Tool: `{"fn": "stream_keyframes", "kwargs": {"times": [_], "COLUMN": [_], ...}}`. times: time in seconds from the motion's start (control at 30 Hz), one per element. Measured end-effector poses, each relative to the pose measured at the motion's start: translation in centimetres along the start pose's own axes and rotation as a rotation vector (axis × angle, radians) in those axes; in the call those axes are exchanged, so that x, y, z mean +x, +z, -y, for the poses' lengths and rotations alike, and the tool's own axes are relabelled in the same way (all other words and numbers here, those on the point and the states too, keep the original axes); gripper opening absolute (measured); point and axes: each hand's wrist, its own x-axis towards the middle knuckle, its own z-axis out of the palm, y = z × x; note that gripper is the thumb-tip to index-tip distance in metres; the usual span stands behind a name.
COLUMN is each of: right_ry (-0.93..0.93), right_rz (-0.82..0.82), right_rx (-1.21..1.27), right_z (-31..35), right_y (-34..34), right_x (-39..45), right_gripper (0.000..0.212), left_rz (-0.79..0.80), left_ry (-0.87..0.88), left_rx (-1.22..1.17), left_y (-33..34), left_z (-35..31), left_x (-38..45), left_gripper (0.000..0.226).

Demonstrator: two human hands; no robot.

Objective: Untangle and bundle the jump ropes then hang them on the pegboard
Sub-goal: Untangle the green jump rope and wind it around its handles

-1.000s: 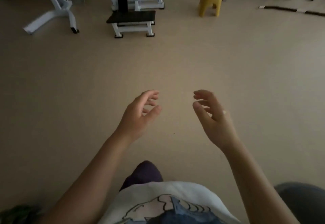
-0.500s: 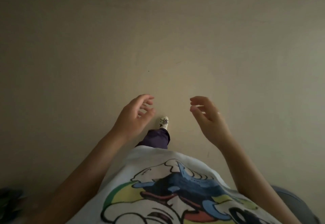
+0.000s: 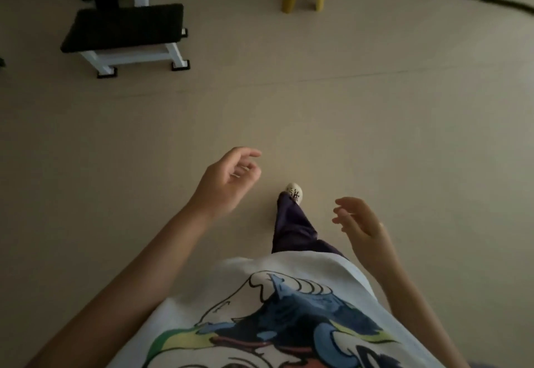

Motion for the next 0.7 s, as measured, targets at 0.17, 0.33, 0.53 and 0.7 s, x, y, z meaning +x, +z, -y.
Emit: {"fn": "stream_keyframes", "kwargs": {"times": [0.17,0.33,0.53,0.7], "right_ry": [-0.009,-0.095,-0.21,-0.221], "right_rz": [0.019,0.091,0.198,0.228], "right_rx": [0.031,-0.008,-0.024,-0.082], "right_z": [4.4,11.7,19.2,24.5], "right_y": [-4.2,-7.1,-8.0,-8.8], "right_x": [15.6,30.7,48.1,63.5], "right_gripper": [0.031,0.023,0.023,0.021], "left_rz": [0.025,0.01,-0.065,-0.11], "left_ry": [-0.096,-0.132,-0.232,-0.274], "left_rx": [0.035,0.071,0.037,-0.017], "left_y": [0.6,-0.1,-1.3,-3.0], "left_z": [-4.8,-8.4,-8.7,-8.9], "left_x": [14.0,26.7,40.5,54.7], "left_gripper": [0.026,0.017,0.021,0.018]}}
